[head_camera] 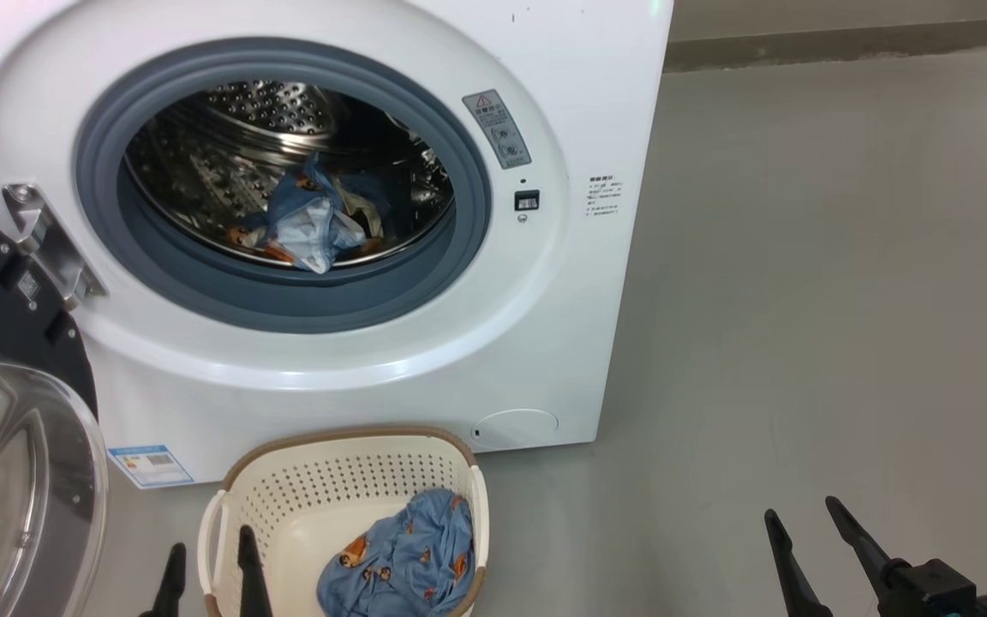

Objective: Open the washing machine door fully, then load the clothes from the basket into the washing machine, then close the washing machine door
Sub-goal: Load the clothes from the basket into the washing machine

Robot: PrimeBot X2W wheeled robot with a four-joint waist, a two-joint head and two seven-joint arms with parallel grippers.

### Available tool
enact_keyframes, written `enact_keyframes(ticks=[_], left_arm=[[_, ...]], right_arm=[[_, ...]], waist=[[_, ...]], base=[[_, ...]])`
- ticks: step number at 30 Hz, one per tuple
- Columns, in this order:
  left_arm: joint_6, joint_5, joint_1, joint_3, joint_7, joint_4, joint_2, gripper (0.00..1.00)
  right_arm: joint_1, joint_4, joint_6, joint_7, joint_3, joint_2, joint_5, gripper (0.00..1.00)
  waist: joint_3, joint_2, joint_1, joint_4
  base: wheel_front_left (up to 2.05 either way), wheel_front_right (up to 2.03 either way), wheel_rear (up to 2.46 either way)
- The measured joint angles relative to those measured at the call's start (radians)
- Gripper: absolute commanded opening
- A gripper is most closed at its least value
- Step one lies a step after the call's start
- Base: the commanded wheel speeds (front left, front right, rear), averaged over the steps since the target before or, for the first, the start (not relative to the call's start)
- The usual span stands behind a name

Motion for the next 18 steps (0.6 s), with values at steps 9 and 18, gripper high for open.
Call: enact_keyframes(ticks=[9,18], left_arm=[[0.001,0.007,0.038,0.033,0.000,-0.024,0.000,1.00],[0.001,0.010,0.044,0.048,0.000,-0.031,0.000,1.00]], right_arm=[[0.010,-0.014,0.000,0.000,-0.013,0.019,-0.010,1.00],[0.022,-0.021,0.000,0.000,-0.021,0.022,-0.017,1.00]], waist=[[-0.009,0.0000,0.0000,-0.006],[0.006,0.0000,0.0000,-0.004]], base=[[0.00,0.00,0.00],[0.00,0.00,0.00]])
